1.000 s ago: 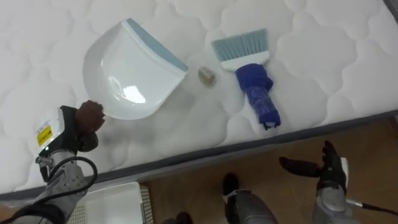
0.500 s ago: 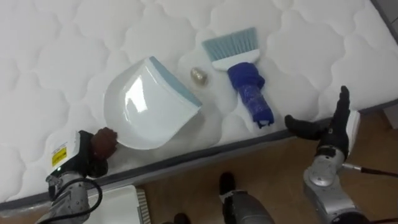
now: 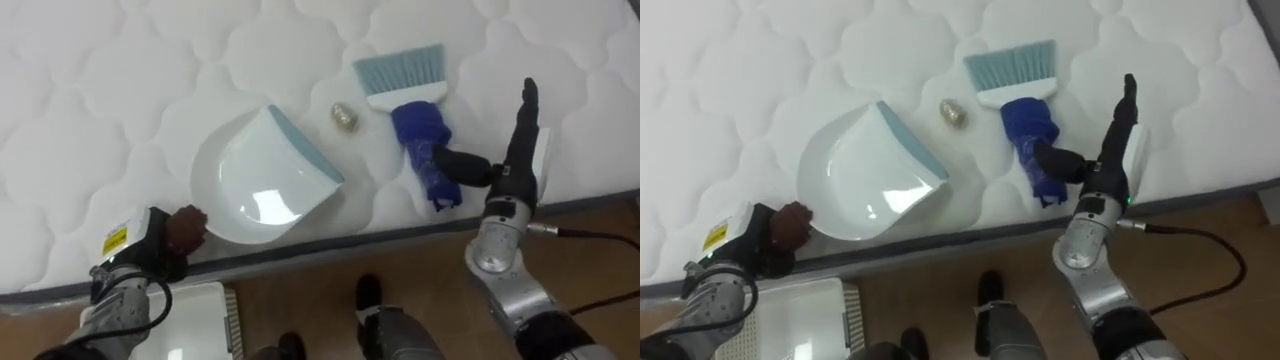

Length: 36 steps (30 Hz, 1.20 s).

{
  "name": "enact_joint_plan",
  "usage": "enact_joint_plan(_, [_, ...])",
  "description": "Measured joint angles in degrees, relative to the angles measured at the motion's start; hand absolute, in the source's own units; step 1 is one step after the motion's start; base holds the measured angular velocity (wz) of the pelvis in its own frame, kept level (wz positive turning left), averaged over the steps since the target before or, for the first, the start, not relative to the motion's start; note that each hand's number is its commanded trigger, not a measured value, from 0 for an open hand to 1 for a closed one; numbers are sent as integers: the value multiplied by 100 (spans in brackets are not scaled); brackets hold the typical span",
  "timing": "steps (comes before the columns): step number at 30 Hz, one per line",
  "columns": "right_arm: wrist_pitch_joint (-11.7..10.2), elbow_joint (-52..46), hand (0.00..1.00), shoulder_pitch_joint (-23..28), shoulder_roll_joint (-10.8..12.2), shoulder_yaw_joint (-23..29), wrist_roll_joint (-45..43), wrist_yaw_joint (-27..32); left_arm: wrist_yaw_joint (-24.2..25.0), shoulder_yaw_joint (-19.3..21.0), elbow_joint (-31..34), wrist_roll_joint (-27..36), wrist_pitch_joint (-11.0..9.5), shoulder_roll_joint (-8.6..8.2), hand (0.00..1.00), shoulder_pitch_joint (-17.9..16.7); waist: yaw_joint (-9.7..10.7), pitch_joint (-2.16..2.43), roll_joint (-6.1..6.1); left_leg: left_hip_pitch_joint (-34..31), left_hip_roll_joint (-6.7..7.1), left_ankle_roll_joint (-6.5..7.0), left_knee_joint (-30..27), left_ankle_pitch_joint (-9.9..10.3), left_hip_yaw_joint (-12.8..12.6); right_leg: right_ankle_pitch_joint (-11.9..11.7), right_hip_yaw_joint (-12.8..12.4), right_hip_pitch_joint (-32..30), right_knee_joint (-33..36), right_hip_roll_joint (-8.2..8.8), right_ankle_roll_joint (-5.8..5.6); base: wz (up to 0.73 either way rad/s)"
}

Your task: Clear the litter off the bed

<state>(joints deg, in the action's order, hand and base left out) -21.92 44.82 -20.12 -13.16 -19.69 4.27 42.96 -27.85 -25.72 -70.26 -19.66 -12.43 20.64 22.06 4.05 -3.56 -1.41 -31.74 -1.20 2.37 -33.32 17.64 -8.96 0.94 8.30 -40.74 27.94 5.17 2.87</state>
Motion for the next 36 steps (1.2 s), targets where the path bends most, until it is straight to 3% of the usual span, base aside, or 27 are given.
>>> enact_joint_plan(9, [1,295,0,-163,-8,-171,436,-517,337,-49,11,-8,12,-4,100,250,-240,-68,-58,-48,-22,1,1,0,31,29,149,-3,2,77,4,6])
enact_joint_plan(13, [25,431,0,-186,-6,-169,629,-802,508,-46,20,-5,34,-2,100,344,-302,-127,-21,-85,-15,1,-8,0,40,107,164,-44,77,96,-9,9])
enact_joint_plan(22, [79,893,0,-406,-26,-154,933,-1049,635,-46,102,-6,36,0,100,439,-315,-128,-21,-176,-14,4,-39,1,33,183,281,-104,188,180,-12,9])
enact_joint_plan(27, [106,1088,0,-467,-91,-149,1080,-1195,687,-38,291,-4,109,37,100,484,-341,-127,-45,-395,-28,7,-215,3,35,181,287,-234,216,141,-9,6])
enact_joint_plan(36, [203,1605,0,-844,-202,-150,1354,-1543,780,-96,424,46,169,34,100,572,-455,-167,-112,-491,-41,33,-383,22,49,162,336,-266,307,178,14,3])
